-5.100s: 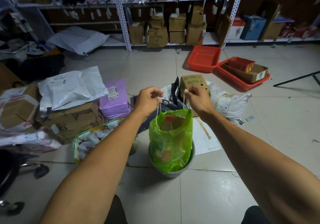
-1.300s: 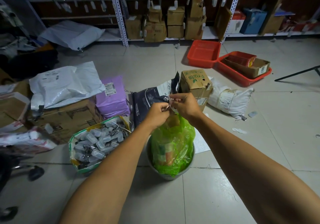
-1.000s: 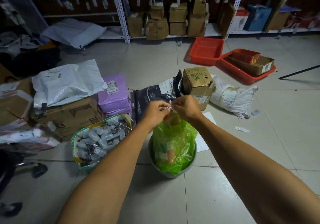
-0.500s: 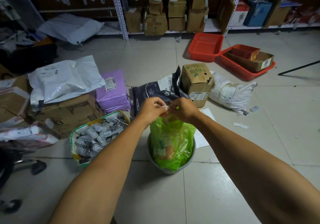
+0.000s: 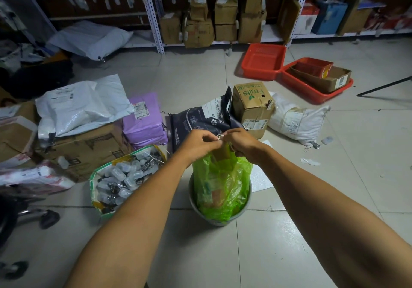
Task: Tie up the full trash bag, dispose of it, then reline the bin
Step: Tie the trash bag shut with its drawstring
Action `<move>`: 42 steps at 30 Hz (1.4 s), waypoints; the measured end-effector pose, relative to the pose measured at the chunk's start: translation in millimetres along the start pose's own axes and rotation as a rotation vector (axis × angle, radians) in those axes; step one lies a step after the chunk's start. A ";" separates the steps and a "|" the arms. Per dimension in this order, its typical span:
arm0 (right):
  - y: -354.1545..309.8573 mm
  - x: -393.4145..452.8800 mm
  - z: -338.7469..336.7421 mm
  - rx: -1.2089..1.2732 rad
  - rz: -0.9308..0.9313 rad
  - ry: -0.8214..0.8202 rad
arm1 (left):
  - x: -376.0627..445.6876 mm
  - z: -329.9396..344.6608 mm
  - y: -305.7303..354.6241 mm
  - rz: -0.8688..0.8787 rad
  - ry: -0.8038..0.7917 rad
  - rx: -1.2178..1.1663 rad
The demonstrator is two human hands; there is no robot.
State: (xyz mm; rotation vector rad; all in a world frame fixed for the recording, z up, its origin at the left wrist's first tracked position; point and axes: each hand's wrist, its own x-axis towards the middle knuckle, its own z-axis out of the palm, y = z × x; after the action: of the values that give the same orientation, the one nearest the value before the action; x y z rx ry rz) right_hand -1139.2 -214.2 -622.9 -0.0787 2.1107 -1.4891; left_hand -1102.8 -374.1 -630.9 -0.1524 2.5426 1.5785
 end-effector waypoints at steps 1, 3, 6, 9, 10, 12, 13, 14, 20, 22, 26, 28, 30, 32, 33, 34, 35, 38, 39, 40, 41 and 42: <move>0.7 0.7 -0.7 0.020 0.001 -0.008 | -0.4 0.5 0.9 -0.004 -0.003 -0.005; 1.9 2.6 -2.6 0.041 0.008 -0.001 | 0.1 3.2 1.7 -0.004 0.026 0.034; 2.5 5.7 -4.8 0.045 0.009 0.004 | -0.2 8.4 4.5 0.007 0.099 0.036; 6.5 5.7 -8.4 -0.009 -0.057 0.016 | -1.0 9.0 6.7 -0.038 0.115 -0.017; 8.8 5.5 -9.6 -0.033 -0.111 0.033 | -0.1 7.9 6.4 -0.064 0.128 -0.030; 14.2 5.6 -11.9 -0.060 -0.215 0.079 | 3.4 5.4 4.8 -0.101 0.168 -0.051; 16.7 5.9 -12.6 -0.078 -0.248 0.096 | 4.8 4.6 4.2 -0.105 0.181 -0.055; 19.4 6.9 -13.0 -0.106 -0.271 0.113 | 5.3 4.1 4.0 -0.107 0.188 -0.055; 35.4 17.5 -14.3 -0.313 -0.307 0.234 | 3.5 3.5 -3.1 -0.152 0.248 -0.167; 38.5 17.4 -15.6 -0.363 -0.301 0.266 | 5.6 2.1 -9.1 -0.187 0.289 -0.301; 47.5 16.0 -21.3 -0.393 -0.260 0.335 | 6.2 -3.8 -15.7 -0.251 0.359 -0.529; 52.7 13.9 -23.3 -0.419 -0.223 0.356 | 5.2 -7.7 -21.8 -0.271 0.380 -0.610; 58.6 13.7 -24.5 -0.421 -0.187 0.369 | 3.7 -10.7 -29.2 -0.296 0.393 -0.621; 63.7 15.0 -25.4 -0.434 -0.159 0.384 | 2.6 -13.2 -34.3 -0.321 0.419 -0.651; 65.8 16.5 -26.0 -0.446 -0.143 0.392 | 3.1 -14.4 -35.9 -0.327 0.439 -0.680; 68.0 18.5 -26.8 -0.459 -0.125 0.401 | 3.5 -15.7 -37.2 -0.334 0.462 -0.714; 70.5 20.8 -28.3 -0.473 -0.101 0.408 | 3.2 -16.9 -38.5 -0.341 0.483 -0.741; 72.9 24.7 -33.8 -0.487 -0.038 0.427 | 3.9 -19.0 -43.4 -0.344 0.510 -0.765; 73.1 25.1 -35.3 -0.483 -0.025 0.429 | 3.7 -18.3 -42.9 -0.337 0.512 -0.775; 73.6 25.6 -36.4 -0.478 -0.019 0.433 | 3.8 -17.3 -41.5 -0.330 0.513 -0.791; 73.3 24.9 -37.1 -0.478 -0.012 0.436 | 4.4 -15.7 -38.9 -0.326 0.509 -0.808; 72.6 23.8 -37.2 -0.481 -0.010 0.440 | 4.7 -14.3 -36.1 -0.322 0.497 -0.819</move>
State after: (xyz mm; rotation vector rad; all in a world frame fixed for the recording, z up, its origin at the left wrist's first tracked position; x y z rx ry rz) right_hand -1157.8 -162.9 -688.0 0.0691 2.7917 -1.0367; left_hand -1102.6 -403.0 -657.3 -1.0852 1.7982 2.5399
